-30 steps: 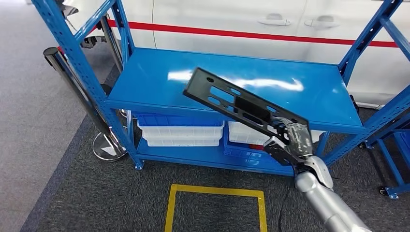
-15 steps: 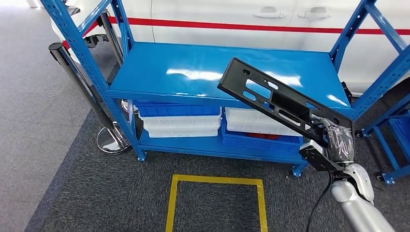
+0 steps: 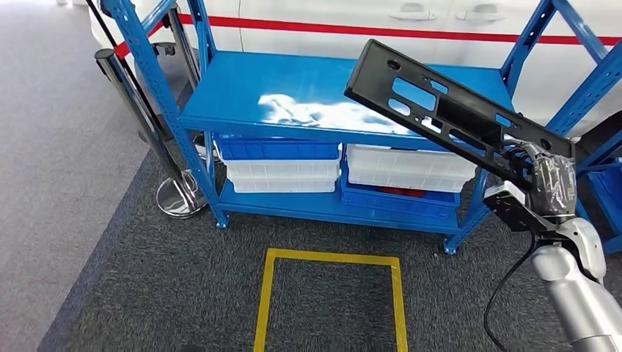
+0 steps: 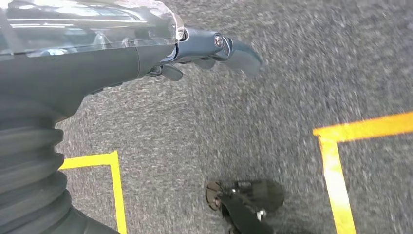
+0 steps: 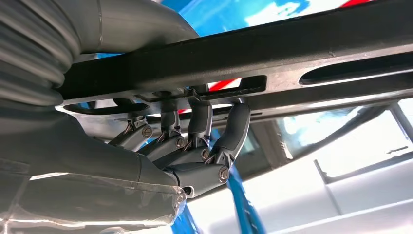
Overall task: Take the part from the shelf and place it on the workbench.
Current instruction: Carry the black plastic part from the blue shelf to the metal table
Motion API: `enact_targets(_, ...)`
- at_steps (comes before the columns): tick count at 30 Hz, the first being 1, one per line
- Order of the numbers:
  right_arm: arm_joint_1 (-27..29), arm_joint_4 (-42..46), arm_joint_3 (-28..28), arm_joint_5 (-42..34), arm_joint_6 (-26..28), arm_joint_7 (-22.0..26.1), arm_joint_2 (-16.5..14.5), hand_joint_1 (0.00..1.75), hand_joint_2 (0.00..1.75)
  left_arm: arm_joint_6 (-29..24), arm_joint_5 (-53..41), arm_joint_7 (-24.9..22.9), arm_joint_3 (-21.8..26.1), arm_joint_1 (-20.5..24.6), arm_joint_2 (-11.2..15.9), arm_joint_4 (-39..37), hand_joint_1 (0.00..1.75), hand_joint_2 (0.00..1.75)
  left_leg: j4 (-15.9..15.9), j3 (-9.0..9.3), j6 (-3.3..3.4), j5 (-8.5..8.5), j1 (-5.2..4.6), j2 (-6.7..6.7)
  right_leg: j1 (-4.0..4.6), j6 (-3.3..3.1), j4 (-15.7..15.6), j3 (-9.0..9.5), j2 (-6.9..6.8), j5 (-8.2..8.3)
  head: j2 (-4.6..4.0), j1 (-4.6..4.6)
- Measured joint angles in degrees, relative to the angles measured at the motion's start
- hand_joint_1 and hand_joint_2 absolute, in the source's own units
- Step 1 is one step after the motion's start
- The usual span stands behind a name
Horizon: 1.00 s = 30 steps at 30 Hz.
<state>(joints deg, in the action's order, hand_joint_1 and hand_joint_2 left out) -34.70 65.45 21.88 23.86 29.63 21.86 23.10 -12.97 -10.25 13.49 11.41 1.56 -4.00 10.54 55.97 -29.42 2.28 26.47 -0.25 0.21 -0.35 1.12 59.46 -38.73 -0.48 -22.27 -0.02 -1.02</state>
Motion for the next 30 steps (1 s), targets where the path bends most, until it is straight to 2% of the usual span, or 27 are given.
enact_targets(1,-0.5,0.0,0.0,-0.5,-0.2,0.1,0.3,1.75,1.75,-0.1,0.0,0.0,0.0,0.0,0.0,0.0,0.0,1.75,-0.3,-0.58,0.13,-0.84,0.13,0.06,-0.18,0.35,2.5,-0.9,0.14,-2.6,0.0,0.01)
enact_targets(2,-1.0,0.0,0.0,-1.2,-0.4,0.2,0.5,1.75,1.75,-0.1,0.0,0.0,0.0,0.0,-0.1,0.0,0.0,1.75,-0.3,-1.39,0.22,-1.55,0.14,0.06,-0.33,0.74,6.0,-1.97,0.24,-5.49,0.0,0.01)
enact_targets(3,-1.4,-0.1,0.1,-2.0,-0.6,0.3,0.7,1.75,1.75,-0.2,0.0,0.0,0.0,0.0,-0.1,0.0,0.0,1.75,-0.3,-2.27,0.17,-2.17,0.17,0.06,-0.52,1.08,9.7,-2.91,0.25,-7.71,0.0,0.0)
enact_targets(4,-1.7,-0.2,0.2,-2.8,-0.7,0.3,0.8,1.75,1.75,-0.3,0.0,0.0,0.0,-0.1,-0.2,0.0,0.0,1.75,-0.2,-3.16,0.04,-2.74,0.23,0.06,-0.72,1.4,12.5,-3.31,0.25,-8.63,0.0,0.01)
enact_targets(5,-2.0,-0.3,0.4,-3.5,-0.8,0.4,1.0,1.75,1.75,-0.3,-0.1,0.1,0.0,-0.1,-0.3,0.0,0.0,1.75,0.0,-4.03,-0.12,-3.23,0.33,0.05,-0.92,1.67,13.8,-2.93,0.24,-8.37,0.0,0.0)
enact_targets(6,-2.3,-0.5,0.5,-4.1,-0.9,0.4,1.1,1.75,1.75,-0.4,-0.1,0.2,0.0,-0.1,-0.4,0.0,0.0,1.75,0.2,-4.92,-0.36,-3.66,0.48,0.05,-1.12,1.92,12.9,-1.49,0.23,-7.12,0.0,0.0)
enact_targets(7,-2.7,-0.7,0.7,-4.6,-0.9,0.5,1.2,1.75,1.75,-0.5,0.0,0.3,0.0,-0.1,-0.4,0.0,0.0,1.75,0.6,-5.76,-0.65,-4.02,0.64,0.05,-1.34,2.15,10.2,0.91,0.22,-5.6,0.0,0.01)
enact_targets(8,-3.1,-0.9,0.8,-5.2,-0.9,0.7,1.4,1.75,1.75,-0.6,0.0,0.4,0.0,-0.1,-0.4,0.0,0.0,1.75,1.0,-6.53,-0.99,-4.31,0.74,0.04,-1.48,2.33,6.4,3.75,0.22,-5.12,0.0,0.0)
enact_targets(9,-3.3,-1.0,0.9,-5.9,-0.8,0.9,1.6,1.75,1.75,-0.7,0.1,0.5,0.0,-0.1,-0.4,0.0,0.0,1.75,1.4,-7.15,-1.35,-4.58,0.78,0.02,-1.4,2.17,2.9,6.22,0.32,-5.07,0.0,-0.03)
enact_targets(10,-3.5,-1.1,1.0,-6.7,-0.7,1.1,1.9,1.75,1.75,-0.9,0.1,0.8,0.0,-0.1,-0.4,0.0,0.0,1.75,1.7,-7.54,-1.71,-4.82,0.75,-0.01,-1.28,1.81,0.3,7.77,0.39,-5.62,0.0,-0.06)
enact_targets(11,-3.5,-1.1,1.0,-7.4,-0.4,1.4,2.2,1.75,1.75,-1.0,0.2,1.0,0.0,-0.1,-0.3,0.0,0.0,1.75,1.9,-7.75,-2.07,-5.08,0.69,-0.04,-1.07,1.24,-1.0,8.44,0.48,-6.27,0.0,-0.1)
enact_targets(13,-3.2,-1.2,1.2,-8.5,0.1,1.8,2.7,1.75,1.75,-1.1,0.4,1.4,0.1,-0.1,-0.3,0.0,0.0,1.75,1.9,-7.91,-2.07,-4.92,0.6,-0.09,-0.95,0.22,-1.4,8.28,0.5,-6.15,0.0,-0.13)
enact_targets(15,-2.7,-1.3,1.4,-9.2,0.5,2.1,2.9,1.75,1.75,-1.0,0.7,1.5,0.3,-0.2,-0.2,0.0,0.0,1.75,1.7,-8.02,-1.55,-4.54,0.59,-0.1,-0.92,-0.39,-1.5,8.19,0.49,-5.76,0.0,-0.14)
enact_targets(17,-2.3,-1.3,1.7,-9.5,0.7,2.2,2.9,1.75,1.75,-0.9,1.0,1.5,0.5,-0.2,-0.2,0.0,0.0,1.75,1.3,-8.08,-1.06,-5.41,0.63,-0.1,-0.76,-0.93,-1.4,7.93,0.55,-5.39,0.0,-0.14)
enact_targets(19,-2.2,-1.3,2.0,-9.8,0.7,2.2,2.9,1.75,1.75,-0.9,1.2,1.5,0.7,-0.2,-0.1,0.0,0.0,1.75,1.0,-8.18,-0.88,-6.72,0.65,-0.11,-0.65,-1.22,-1.3,7.53,0.62,-5.05,0.0,-0.14)
enact_targets(23,-2.4,-1.8,2.4,-10.5,0.8,2.1,2.8,1.75,1.75,-1.0,1.6,1.5,1.4,-0.2,-0.1,0.0,0.0,1.75,0.5,-8.39,-1.85,-7.72,0.8,-0.22,-0.55,-1.42,-1.1,6.87,0.56,-4.74,0.0,-0.14)
enact_targets(30,-2.6,-2.9,2.5,-10.9,1.7,2.3,2.6,1.75,1.75,-1.0,1.9,1.1,1.7,-0.3,-0.1,0.0,0.0,1.75,0.5,-8.71,-2.6,-7.78,0.87,-0.37,-0.47,-1.43,-1.0,6.54,0.46,-4.74,0.0,-0.14)
